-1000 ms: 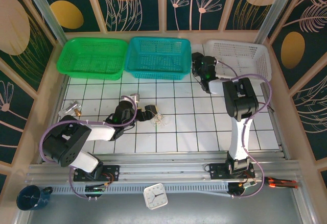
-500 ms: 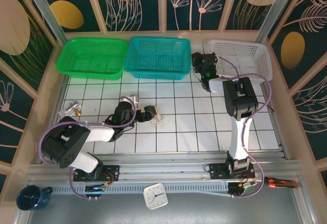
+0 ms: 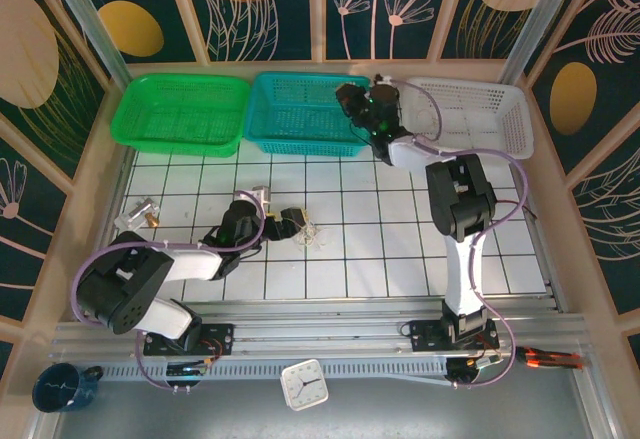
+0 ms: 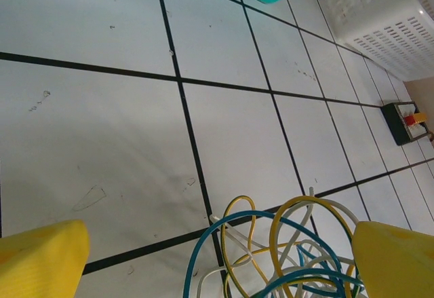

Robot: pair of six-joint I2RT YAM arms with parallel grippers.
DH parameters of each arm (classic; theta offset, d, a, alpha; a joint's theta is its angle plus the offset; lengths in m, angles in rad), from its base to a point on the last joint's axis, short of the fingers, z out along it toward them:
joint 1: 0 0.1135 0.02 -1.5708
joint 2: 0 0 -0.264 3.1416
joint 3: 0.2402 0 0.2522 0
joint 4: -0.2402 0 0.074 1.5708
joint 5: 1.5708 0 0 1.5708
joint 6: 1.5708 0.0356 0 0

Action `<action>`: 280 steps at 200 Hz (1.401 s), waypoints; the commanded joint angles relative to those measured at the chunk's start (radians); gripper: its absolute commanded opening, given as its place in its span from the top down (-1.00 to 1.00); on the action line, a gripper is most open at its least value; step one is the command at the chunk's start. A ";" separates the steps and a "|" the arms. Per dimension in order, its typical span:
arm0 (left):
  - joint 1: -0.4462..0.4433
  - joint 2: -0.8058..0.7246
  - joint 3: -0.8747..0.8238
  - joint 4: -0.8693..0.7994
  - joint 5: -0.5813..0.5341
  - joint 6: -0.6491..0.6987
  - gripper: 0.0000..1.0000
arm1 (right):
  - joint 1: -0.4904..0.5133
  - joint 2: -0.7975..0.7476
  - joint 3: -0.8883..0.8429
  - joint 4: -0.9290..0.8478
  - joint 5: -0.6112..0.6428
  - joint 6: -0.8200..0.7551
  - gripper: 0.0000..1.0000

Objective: Untangle the cables

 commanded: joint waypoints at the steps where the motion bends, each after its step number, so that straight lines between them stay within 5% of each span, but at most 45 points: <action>1: 0.003 -0.025 -0.010 0.040 0.000 -0.014 -0.98 | 0.029 0.022 0.134 -0.243 -0.072 -0.188 0.17; 14: 0.002 -0.028 -0.014 0.037 0.001 -0.008 -0.98 | 0.037 0.023 0.181 -0.351 -0.078 -0.247 -0.21; 36: 0.003 -0.035 -0.006 0.014 0.001 -0.005 -0.98 | 0.038 -0.010 0.191 -0.453 -0.060 -0.297 -0.38; 87: 0.003 -0.056 0.020 -0.109 -0.050 -0.037 -0.98 | 0.054 -0.168 0.098 -0.549 -0.022 -0.406 -0.37; 144: 0.003 -0.019 0.129 -0.360 -0.060 -0.051 -0.98 | 0.140 -0.449 -0.303 -0.474 -0.025 -0.465 -0.33; 172: 0.002 -0.017 0.172 -0.451 -0.035 -0.055 -0.97 | 0.259 -0.544 -0.486 -0.428 -0.002 -0.551 -0.36; 238: 0.003 -0.016 0.214 -0.526 -0.028 -0.033 -0.98 | 0.425 -0.617 -0.797 -0.267 0.063 -0.662 -0.38; 280: 0.003 -0.014 0.229 -0.544 -0.027 -0.018 -0.98 | 0.473 -0.593 -0.818 -0.225 0.071 -0.679 -0.31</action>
